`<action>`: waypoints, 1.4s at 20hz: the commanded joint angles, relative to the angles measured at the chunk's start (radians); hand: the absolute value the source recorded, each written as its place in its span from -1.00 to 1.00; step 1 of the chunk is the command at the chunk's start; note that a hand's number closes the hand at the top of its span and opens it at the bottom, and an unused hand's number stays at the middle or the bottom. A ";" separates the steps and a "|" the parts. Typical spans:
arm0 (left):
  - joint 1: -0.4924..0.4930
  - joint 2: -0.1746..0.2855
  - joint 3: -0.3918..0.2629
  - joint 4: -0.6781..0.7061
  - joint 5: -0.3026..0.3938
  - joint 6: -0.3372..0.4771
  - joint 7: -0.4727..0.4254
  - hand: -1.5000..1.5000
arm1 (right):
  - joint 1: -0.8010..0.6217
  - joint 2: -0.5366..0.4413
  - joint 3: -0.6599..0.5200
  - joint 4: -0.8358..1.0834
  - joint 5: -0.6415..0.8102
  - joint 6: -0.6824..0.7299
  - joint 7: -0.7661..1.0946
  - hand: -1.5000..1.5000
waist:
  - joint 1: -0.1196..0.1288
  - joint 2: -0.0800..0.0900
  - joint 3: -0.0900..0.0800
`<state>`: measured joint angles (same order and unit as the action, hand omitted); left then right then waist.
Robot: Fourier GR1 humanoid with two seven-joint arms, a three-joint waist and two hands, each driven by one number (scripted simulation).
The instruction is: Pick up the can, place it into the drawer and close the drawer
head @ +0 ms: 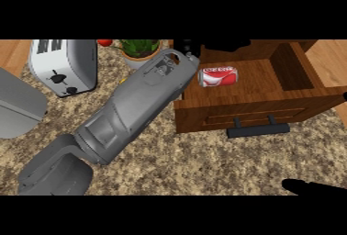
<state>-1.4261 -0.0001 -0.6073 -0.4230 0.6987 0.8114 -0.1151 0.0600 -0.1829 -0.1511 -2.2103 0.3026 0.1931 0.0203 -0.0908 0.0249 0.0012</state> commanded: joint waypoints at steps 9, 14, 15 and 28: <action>0.024 0.000 -0.016 -0.050 0.016 0.035 -0.024 -1.00 | -0.107 -0.082 0.175 0.200 0.485 -0.088 -0.035 -1.00 | 0.079 -0.017 -0.001; -0.015 0.000 -0.020 -0.051 0.001 0.057 0.038 -1.00 | -0.140 -0.054 0.270 0.380 0.678 -0.190 -0.055 -1.00 | 0.081 -0.018 0.000; -0.028 0.011 0.020 -0.030 -0.009 0.023 0.017 -1.00 | -0.145 -0.078 0.241 0.400 0.671 -0.184 -0.067 -1.00 | 0.088 -0.019 -0.001; 0.125 0.230 -0.040 -0.364 -0.093 0.018 0.231 -1.00 | -0.311 0.007 0.148 0.918 0.736 -0.513 -0.177 -1.00 | 0.135 -0.030 0.000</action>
<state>-1.3452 0.1743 -0.6365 -0.6974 0.6223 0.8351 0.0694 -0.2301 -0.1730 0.0492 -1.4621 1.0590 -0.2464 -0.1033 0.0357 -0.0147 -0.0126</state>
